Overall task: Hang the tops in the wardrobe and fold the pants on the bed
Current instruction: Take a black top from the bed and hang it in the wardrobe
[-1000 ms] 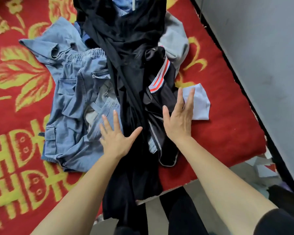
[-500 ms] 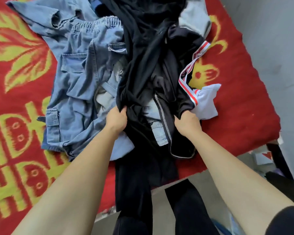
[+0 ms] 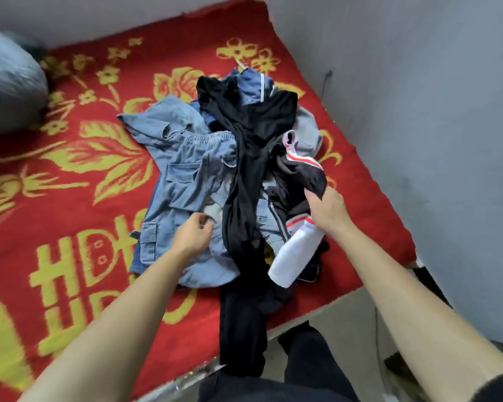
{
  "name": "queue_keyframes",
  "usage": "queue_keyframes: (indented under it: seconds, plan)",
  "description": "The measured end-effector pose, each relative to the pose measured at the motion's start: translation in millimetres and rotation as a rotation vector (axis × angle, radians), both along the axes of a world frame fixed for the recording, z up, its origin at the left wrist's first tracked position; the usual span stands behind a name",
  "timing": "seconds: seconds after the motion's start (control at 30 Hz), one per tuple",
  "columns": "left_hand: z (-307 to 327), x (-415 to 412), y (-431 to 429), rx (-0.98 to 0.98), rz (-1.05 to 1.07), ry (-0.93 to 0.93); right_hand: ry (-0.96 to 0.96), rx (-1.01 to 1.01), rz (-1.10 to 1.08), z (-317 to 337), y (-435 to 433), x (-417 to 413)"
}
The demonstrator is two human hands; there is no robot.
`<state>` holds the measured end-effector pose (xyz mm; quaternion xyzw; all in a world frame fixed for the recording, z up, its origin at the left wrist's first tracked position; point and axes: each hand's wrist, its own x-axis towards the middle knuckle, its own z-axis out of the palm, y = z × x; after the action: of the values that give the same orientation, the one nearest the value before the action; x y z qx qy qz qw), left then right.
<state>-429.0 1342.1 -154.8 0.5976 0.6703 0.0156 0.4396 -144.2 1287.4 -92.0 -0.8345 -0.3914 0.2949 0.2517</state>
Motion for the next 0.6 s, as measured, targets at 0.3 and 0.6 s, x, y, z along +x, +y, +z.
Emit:
queue_keyframes:
  seconds: [0.3,0.6]
  plan:
    - [155,60,13,-0.003,-0.286,-0.611,0.399,0.355,-0.005,181,42,-12]
    - [218,35,31,0.737,0.239,-0.427,0.467,0.241,-0.011,171,57,8]
